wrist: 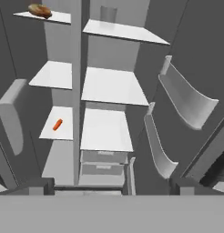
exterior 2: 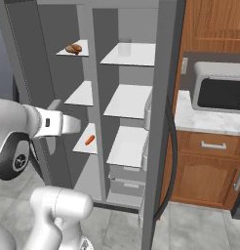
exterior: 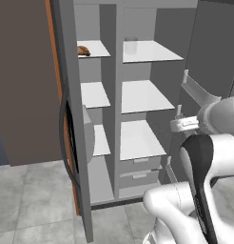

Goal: There's a chicken drumstick in the fridge that needs to be moved to the freezer for freezing. Pick up the chicken drumstick from the fridge, place it on any shelf in the freezer, and close the fridge and freezer doors when done.

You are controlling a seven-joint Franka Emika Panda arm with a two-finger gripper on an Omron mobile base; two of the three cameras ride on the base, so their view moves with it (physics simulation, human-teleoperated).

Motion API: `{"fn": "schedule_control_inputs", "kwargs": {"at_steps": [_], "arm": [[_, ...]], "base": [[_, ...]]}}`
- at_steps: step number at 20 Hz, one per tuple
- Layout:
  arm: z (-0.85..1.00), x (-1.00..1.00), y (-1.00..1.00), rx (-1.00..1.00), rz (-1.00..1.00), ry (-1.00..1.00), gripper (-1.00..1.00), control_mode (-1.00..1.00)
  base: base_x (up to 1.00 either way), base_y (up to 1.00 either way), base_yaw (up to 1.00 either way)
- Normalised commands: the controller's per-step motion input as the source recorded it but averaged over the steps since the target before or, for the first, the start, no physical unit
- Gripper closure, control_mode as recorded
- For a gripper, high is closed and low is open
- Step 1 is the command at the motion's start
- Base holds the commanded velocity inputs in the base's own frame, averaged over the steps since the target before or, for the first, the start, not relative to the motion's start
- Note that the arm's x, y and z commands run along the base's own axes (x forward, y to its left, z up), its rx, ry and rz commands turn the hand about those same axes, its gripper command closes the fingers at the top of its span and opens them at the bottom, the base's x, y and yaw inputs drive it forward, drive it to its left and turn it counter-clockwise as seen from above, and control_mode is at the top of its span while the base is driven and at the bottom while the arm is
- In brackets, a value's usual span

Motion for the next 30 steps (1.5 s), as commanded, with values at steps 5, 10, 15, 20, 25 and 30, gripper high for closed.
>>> {"fn": "schedule_control_inputs", "kwargs": {"at_steps": [5, 10, 15, 20, 25, 30], "arm": [[0.00, -0.88, -0.61, 0.14, -0.23, -0.28, -1.00, -1.00], [0.00, -0.36, -0.97, 0.29, -0.12, -0.10, -1.00, -1.00], [0.00, -0.16, -0.99, 0.38, -0.03, -0.05, -1.00, -1.00], [-0.20, -0.17, -0.87, 0.31, 0.00, -0.08, -1.00, -1.00], [-0.28, 0.01, -0.47, 0.08, 0.08, -0.24, -1.00, -1.00], [-0.52, 0.16, -0.25, 0.00, 0.18, -0.39, -1.00, -1.00]], "base": [[0.00, 0.00, 0.00], [0.00, 0.00, 0.00], [0.00, 0.00, 0.00], [0.00, 0.00, 0.00], [0.00, 0.00, 0.00], [0.00, 0.00, 0.00]]}}
